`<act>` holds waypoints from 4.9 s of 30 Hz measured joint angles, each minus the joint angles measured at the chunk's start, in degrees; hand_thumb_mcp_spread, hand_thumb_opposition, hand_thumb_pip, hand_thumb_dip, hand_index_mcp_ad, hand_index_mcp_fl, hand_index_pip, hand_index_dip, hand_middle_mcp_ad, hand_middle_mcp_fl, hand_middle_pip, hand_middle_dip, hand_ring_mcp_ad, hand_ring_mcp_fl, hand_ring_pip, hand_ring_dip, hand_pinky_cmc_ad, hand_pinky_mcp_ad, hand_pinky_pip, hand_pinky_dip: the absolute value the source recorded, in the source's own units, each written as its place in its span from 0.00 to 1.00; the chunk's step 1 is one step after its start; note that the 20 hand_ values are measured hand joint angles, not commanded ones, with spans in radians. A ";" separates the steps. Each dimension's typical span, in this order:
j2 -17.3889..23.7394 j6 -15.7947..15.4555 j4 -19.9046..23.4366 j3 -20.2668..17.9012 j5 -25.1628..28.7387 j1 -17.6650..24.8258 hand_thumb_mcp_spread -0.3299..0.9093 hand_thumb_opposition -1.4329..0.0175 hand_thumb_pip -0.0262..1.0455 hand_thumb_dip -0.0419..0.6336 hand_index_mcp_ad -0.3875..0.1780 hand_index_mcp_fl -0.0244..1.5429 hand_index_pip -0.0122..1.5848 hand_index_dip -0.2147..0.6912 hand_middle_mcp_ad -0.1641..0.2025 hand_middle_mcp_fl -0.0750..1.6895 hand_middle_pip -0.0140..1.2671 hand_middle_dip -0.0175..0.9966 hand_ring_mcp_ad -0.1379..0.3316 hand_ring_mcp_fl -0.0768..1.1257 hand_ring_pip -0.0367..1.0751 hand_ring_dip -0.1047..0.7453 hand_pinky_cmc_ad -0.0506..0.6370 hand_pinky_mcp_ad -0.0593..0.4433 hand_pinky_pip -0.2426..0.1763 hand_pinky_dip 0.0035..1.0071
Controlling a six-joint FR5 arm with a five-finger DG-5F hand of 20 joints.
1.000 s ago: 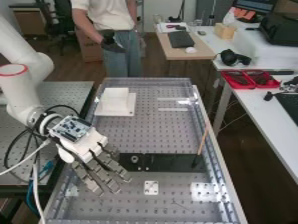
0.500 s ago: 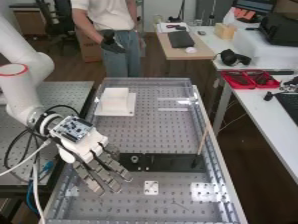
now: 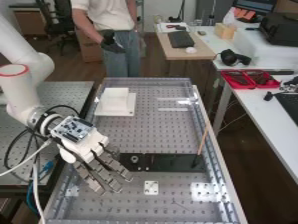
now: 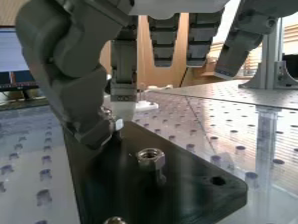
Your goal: Grab the larger nut and place it in the white container
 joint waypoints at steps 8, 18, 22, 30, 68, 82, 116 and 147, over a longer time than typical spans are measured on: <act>-0.09 -0.15 -0.15 0.10 -0.19 -0.18 0.58 0.39 0.65 0.39 0.50 0.07 0.98 0.47 0.70 0.05 0.11 0.19 0.64 0.06 0.18 0.18 0.53 0.60 0.33 0.52; -0.07 -0.67 2.14 -0.44 -0.11 -0.02 0.58 0.39 0.65 0.39 0.51 0.14 0.97 0.44 0.69 0.05 0.11 0.19 0.64 0.06 0.17 0.18 0.53 0.58 0.33 0.52; -0.05 -0.77 2.24 -0.45 0.01 0.04 0.59 0.39 0.64 0.39 0.51 0.17 0.96 0.41 0.69 0.05 0.11 0.19 0.64 0.06 0.18 0.18 0.53 0.53 0.33 0.52; -0.23 -0.31 1.03 -0.12 0.32 0.17 0.59 0.39 0.65 0.39 0.54 0.18 0.96 0.41 0.68 0.06 0.11 0.19 0.64 0.06 0.17 0.18 0.53 0.50 0.33 0.50; -1.07 0.28 1.96 0.23 0.88 0.28 0.59 0.39 0.63 0.41 0.64 0.23 0.96 0.40 0.67 0.07 0.11 0.19 0.64 0.06 0.18 0.18 0.53 0.49 0.36 0.51; 0.45 -0.55 3.22 0.40 -0.23 -0.81 0.58 0.40 0.56 0.39 0.64 0.38 0.96 0.40 0.67 0.09 0.11 0.19 0.64 0.06 0.17 0.19 0.53 0.47 0.36 0.49; 13.57 -4.44 2.46 -1.10 -6.47 3.43 0.58 0.41 0.56 0.39 0.64 0.38 0.97 0.40 0.67 0.09 0.11 0.19 0.64 0.06 0.17 0.19 0.53 0.48 0.36 0.49; 18.42 1.68 -7.48 -0.22 -27.63 11.68 0.58 0.41 0.56 0.39 0.64 0.38 0.97 0.40 0.65 0.11 0.11 0.19 0.65 0.06 0.16 0.21 0.53 0.47 0.36 0.48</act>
